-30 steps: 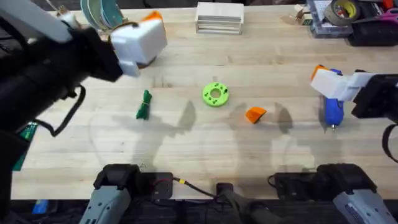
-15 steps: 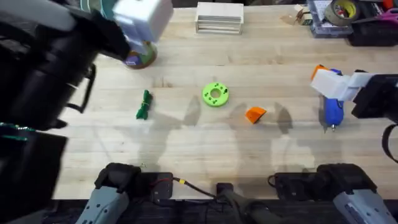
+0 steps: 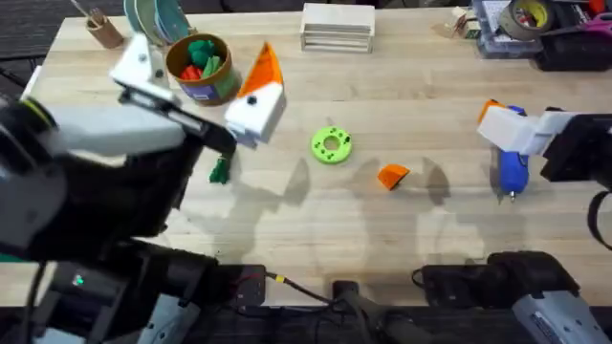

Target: Pick up the gripper from the table and insert it into the empty holder that is missing its gripper. Then pick up a screw, insert it into the mounting hole, and use the screwdriver to tighten it. Finally, clean up the table by picking up the vegetable and placing it into the bucket.

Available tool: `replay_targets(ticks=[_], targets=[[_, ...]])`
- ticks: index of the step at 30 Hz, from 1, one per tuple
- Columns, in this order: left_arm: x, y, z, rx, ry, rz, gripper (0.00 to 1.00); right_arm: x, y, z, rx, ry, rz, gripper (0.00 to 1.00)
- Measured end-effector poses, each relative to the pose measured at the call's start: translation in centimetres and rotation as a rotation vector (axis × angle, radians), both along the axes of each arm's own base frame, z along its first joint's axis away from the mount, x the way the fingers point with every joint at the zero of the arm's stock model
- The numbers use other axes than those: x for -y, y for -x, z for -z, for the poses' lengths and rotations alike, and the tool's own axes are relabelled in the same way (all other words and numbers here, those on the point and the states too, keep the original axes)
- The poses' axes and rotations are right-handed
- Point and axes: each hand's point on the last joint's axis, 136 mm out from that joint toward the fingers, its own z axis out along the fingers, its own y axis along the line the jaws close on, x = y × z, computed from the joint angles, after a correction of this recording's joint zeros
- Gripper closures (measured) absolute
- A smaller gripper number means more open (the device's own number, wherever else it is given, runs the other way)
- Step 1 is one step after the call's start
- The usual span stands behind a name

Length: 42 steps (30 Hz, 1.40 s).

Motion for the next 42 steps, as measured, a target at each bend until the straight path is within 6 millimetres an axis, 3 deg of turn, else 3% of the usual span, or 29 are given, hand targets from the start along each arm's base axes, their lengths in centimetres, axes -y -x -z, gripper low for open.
replay_targets(ticks=[9, 21, 38, 42], targets=[[-0.4, 1.7, 3.2, 0.039, 0.009, 0.000, 0.007, 0.0, 0.0, 0.0, 0.000, 0.000, 0.000, 0.010], [-0.4, 1.8, 7.6, 0.021, 0.016, 0.003, 0.008, 0.0, 0.0, 0.0, 0.000, 0.000, 0.000, 0.010], [0.2, 1.6, 14.1, -0.238, -0.041, 0.030, 0.009, 0.0, 0.0, 0.0, 0.000, 0.000, 0.000, 0.011], [0.3, 1.6, 14.4, -0.247, -0.043, 0.036, 0.008, 0.0, 0.0, 0.0, 0.000, 0.000, 0.000, 0.010]])
